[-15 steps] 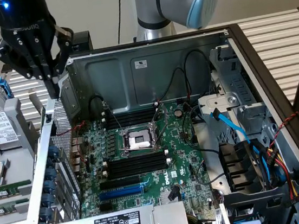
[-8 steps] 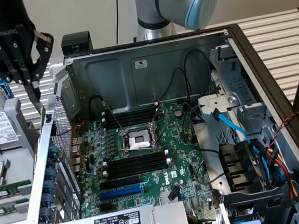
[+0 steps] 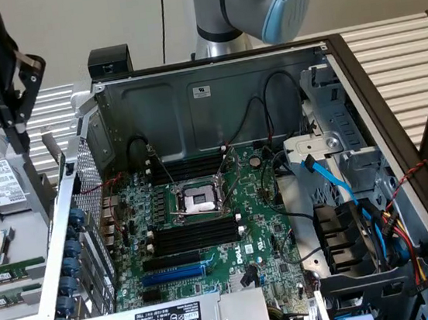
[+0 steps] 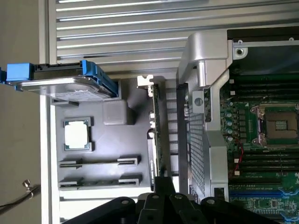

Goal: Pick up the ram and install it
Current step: 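Reach for the ram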

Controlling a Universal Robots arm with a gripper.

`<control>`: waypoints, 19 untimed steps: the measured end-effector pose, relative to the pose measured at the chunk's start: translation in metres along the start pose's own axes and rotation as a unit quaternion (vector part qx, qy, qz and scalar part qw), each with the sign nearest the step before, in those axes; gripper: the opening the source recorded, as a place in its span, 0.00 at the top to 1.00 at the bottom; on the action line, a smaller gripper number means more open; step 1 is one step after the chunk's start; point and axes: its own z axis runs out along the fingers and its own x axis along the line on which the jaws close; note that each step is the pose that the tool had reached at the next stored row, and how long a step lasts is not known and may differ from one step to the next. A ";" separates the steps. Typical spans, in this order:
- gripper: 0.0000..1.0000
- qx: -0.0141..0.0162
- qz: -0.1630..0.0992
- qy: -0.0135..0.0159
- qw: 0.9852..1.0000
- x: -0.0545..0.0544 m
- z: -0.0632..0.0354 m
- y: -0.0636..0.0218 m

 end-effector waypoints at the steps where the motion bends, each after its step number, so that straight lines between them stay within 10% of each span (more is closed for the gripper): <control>1: 0.89 0.000 0.000 0.000 1.000 0.004 0.0003 -0.0003; 19: 0.89 -0.001 -0.013 0.004 1.000 0.073 0.0074 -0.0061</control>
